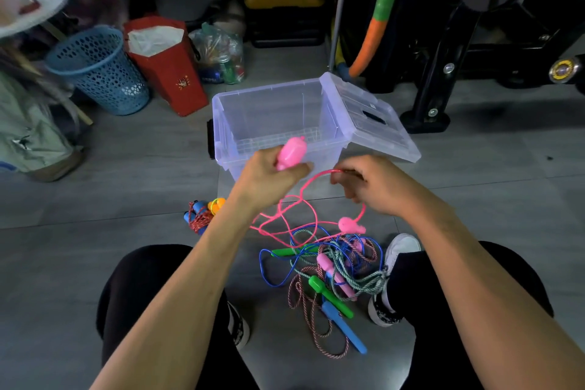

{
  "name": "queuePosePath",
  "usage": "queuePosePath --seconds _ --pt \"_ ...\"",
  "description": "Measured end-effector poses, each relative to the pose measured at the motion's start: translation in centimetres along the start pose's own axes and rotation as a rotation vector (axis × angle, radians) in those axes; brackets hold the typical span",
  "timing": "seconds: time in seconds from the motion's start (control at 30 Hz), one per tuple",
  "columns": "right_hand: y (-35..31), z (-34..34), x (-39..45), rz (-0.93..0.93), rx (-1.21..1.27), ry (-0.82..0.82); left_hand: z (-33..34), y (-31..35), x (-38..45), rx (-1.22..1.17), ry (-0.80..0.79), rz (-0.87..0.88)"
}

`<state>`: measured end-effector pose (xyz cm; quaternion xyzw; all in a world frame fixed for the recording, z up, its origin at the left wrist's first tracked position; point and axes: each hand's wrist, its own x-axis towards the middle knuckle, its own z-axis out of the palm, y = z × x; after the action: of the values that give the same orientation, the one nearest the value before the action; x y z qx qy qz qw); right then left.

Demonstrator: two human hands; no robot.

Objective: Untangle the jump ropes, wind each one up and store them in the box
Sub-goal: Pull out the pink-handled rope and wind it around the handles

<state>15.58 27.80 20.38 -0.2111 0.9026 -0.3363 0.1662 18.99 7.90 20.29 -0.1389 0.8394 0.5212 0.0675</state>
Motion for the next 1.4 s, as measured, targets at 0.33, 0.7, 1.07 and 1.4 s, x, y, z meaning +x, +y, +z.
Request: queuePosePath --seconds 0.33,0.7,1.07,1.4 --pt "0.1 0.0 0.1 0.013 -0.048 0.023 -0.6 0.3 0.6 -0.301 0.213 -0.103" --pt "0.2 -0.1 0.8 0.419 0.521 0.142 -0.2 -1.4 1.4 0.039 0.088 -0.112" --pt "-0.2 0.0 1.8 0.639 1.209 0.383 0.9 -0.8 0.1 0.020 -0.248 0.087" --pt "-0.3 1.0 1.9 0.650 1.335 0.462 1.9 -0.6 -0.3 0.117 -0.303 0.081"
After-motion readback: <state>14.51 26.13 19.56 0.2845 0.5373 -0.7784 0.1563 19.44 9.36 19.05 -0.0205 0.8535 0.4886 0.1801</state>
